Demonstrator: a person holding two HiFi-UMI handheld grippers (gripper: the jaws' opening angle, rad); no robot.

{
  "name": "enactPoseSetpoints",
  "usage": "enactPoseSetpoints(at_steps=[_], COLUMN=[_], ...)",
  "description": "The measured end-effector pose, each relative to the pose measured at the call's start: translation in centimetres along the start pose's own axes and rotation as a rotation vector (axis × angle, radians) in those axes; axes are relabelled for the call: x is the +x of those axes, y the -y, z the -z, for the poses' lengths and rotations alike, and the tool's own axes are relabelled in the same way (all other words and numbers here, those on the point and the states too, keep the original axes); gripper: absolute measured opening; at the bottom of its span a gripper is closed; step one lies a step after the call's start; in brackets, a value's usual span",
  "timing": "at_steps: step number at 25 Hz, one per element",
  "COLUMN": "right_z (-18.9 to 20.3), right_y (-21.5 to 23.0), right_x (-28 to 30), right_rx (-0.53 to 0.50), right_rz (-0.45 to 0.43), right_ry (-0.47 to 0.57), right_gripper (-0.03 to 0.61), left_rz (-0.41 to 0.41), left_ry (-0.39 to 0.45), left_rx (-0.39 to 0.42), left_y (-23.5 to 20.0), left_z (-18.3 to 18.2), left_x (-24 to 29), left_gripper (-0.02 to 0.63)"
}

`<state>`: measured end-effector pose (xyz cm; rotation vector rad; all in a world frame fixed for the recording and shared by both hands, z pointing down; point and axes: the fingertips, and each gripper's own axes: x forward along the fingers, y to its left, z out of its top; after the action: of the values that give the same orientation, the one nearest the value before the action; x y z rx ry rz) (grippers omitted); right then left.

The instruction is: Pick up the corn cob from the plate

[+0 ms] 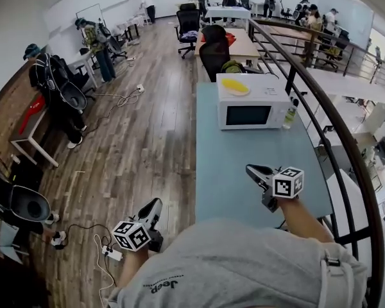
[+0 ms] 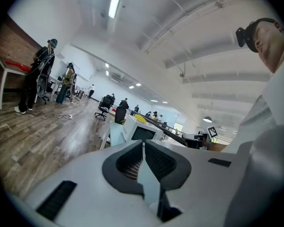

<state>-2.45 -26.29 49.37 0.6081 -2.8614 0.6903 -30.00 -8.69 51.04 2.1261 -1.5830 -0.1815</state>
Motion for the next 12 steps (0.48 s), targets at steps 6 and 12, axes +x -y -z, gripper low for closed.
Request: enactPoseSetpoints(at_steps=[6, 12], right_z=[-5.1, -9.3], right_y=[10.1, 17.8], right_x=[-0.1, -0.7], right_rx=[-0.025, -0.046], right_rz=[-0.041, -0.027], right_ry=[0.014, 0.026], right_gripper=[0.015, 0.017], left_rz=[-0.015, -0.021], left_ry=[0.000, -0.053], left_rx=[0.015, 0.058], left_y=[3.5, 5.1], left_z=[-2.3, -5.1], left_x=[10.9, 18.8], left_gripper=[0.032, 0.032])
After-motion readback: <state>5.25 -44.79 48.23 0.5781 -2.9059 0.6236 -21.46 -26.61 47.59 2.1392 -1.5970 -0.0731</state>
